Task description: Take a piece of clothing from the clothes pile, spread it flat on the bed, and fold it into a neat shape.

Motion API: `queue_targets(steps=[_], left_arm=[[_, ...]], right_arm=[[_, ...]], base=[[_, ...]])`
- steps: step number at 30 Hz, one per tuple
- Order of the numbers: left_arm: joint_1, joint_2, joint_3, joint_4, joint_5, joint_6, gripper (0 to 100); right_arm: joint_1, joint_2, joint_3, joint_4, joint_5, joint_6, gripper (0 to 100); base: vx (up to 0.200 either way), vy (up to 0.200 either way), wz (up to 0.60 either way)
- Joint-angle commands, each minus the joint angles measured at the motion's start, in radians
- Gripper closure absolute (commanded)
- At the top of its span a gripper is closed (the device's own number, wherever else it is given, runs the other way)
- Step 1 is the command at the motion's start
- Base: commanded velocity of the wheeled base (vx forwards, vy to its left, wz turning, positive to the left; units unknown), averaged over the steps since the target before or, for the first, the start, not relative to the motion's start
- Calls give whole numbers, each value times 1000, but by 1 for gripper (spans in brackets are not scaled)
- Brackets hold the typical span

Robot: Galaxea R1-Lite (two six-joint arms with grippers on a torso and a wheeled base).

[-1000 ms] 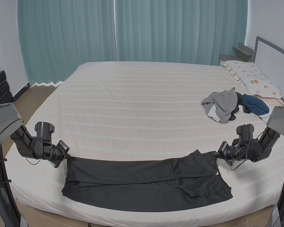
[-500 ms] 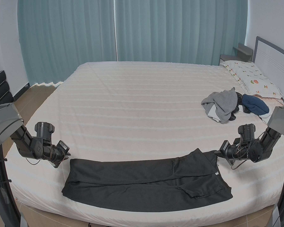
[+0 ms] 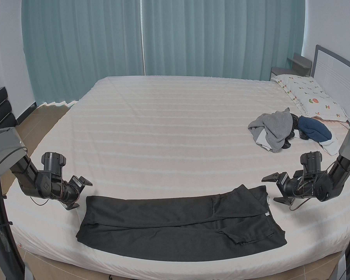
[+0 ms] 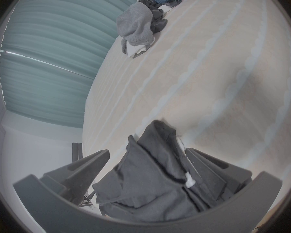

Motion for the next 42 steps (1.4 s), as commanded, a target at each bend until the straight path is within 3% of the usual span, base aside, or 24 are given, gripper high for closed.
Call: queue_targets(steps=[1, 8, 18, 27, 29, 32, 42], left_arm=[[0, -95, 89, -1, -19, 4, 0], [0, -172, 192, -1, -78, 2, 0], [4, -161, 219, -34, -99, 2, 0], [-3, -160, 341, -194, -104, 2, 0], [-3, -158, 358, -226, -104, 1, 0], [-3, -157, 359, -231, -104, 1, 0], [-5, -155, 359, -232, -105, 2, 0]], right_arm=[[10, -127, 118, 0, 14, 5, 0], [7, -178, 273, -60, 72, 8, 0], [73, -195, 361, -156, 52, 83, 0], [182, -201, 388, -155, -44, 105, 0], [210, -187, 381, -156, -61, 149, 0], [236, -173, 373, -158, -64, 203, 0], [328, -55, 387, -282, -181, 224, 0]], base=[[0, 0, 0], [-143, 0, 0], [-80, 0, 0], [0, 0, 0], [0, 0, 0], [0, 0, 0], [0, 0, 0]])
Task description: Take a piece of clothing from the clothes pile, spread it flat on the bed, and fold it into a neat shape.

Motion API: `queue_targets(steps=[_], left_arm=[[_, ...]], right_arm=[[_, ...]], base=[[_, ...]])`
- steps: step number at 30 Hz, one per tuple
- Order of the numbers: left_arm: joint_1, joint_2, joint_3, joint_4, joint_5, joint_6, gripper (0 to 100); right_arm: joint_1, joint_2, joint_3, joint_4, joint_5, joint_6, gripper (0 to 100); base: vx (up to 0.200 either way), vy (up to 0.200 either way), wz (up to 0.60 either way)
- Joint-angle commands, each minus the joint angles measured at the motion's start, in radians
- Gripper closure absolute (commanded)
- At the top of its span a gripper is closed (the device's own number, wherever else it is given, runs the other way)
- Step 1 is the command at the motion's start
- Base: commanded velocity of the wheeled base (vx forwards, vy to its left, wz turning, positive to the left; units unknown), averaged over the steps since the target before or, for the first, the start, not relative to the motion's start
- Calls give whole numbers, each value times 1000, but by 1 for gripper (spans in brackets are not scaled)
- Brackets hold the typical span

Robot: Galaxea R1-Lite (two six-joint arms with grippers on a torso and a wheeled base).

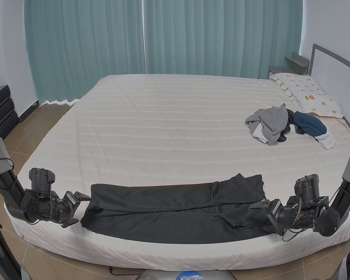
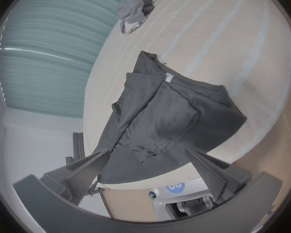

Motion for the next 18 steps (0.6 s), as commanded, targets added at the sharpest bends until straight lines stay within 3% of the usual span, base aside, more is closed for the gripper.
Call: queue_targets(steps=[1, 9, 18], left_arm=[[-1, 4, 1, 0, 0, 0, 0], [-6, 4, -1, 0, 1, 0, 0], [-7, 4, -1, 0, 1, 2, 0]], right_arm=[[33, 78, 8, -40, -27, 18, 0], [74, 155, 11, -132, -102, 58, 0], [73, 158, 19, -206, -107, 101, 0]], base=[[0, 0, 0], [0, 0, 0], [0, 0, 0]])
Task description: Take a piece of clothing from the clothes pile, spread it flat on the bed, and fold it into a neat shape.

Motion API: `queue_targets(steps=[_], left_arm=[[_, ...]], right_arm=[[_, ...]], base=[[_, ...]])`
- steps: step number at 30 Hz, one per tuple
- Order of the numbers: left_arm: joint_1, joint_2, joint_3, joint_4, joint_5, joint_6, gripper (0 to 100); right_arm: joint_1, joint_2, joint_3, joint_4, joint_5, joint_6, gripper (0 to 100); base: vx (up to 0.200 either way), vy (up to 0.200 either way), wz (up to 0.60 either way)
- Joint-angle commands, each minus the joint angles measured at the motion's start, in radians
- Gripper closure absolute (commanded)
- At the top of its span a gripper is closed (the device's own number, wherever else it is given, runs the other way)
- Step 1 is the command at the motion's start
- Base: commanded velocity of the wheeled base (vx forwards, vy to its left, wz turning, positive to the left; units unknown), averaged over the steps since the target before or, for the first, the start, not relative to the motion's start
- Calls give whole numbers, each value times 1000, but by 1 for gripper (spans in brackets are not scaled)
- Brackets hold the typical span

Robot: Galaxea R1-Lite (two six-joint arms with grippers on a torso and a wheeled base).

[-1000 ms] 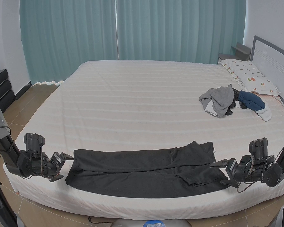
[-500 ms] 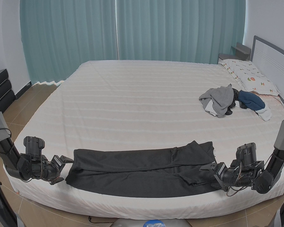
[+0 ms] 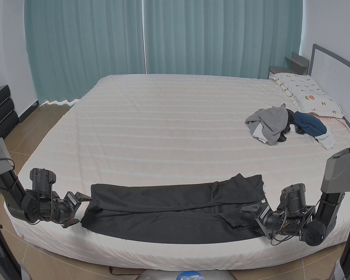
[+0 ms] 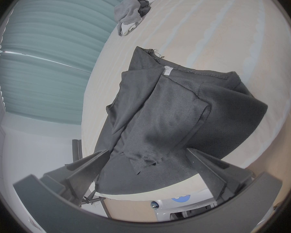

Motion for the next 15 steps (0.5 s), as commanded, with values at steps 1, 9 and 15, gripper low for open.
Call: queue_targets(steps=[1, 9, 15], left_arm=[[0, 2, 0, 0, 0, -1, 0], [0, 2, 0, 0, -1, -1, 0], [0, 2, 0, 0, -1, -2, 0]], right_arm=[[-1, 5, 6, -17, -1, 4, 0], [-1, 14, 3, -25, -2, 4, 100], [4, 5, 18, -19, -8, -2, 100]], base=[[0, 0, 0], [0, 0, 0], [0, 0, 0]])
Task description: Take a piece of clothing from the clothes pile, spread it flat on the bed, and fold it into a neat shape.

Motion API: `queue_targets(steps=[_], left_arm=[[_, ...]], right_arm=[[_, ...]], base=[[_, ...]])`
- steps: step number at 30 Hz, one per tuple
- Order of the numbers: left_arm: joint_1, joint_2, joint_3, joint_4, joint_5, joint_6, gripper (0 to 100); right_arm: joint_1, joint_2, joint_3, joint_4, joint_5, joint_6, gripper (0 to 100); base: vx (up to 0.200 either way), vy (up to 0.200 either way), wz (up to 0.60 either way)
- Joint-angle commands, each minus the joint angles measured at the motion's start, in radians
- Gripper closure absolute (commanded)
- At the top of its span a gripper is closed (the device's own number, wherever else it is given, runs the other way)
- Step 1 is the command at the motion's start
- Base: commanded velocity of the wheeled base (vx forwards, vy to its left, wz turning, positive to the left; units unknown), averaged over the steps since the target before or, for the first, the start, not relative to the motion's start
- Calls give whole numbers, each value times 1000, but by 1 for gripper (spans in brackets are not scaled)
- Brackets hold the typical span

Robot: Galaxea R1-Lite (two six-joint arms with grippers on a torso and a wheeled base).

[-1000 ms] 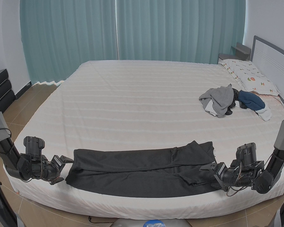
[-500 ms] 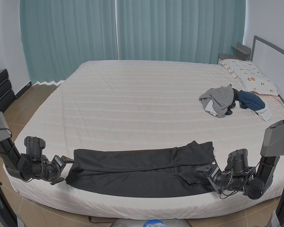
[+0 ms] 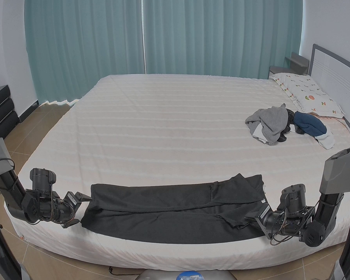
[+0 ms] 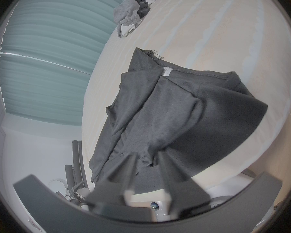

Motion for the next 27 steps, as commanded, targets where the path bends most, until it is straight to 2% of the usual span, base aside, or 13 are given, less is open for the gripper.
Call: queue_targets(steps=[1, 12, 24, 25, 27], left_arm=[[2, 1, 0, -1, 0, -1, 0], [2, 1, 0, -1, 0, -1, 0], [2, 3, 0, -1, -2, 1, 0], [2, 4, 0, -1, -2, 1, 0], [2, 6, 0, -2, -2, 1, 0]], right_arm=[[3, -7, 8, 6, 0, -2, 100], [37, -44, 57, 15, 3, -47, 100], [37, -53, 72, 37, 12, -88, 100], [37, -53, 74, 37, 11, -93, 0], [37, -55, 80, 37, 12, -108, 0]], base=[[0, 0, 0], [0, 0, 0], [0, 0, 0], [0, 0, 0], [0, 0, 0]])
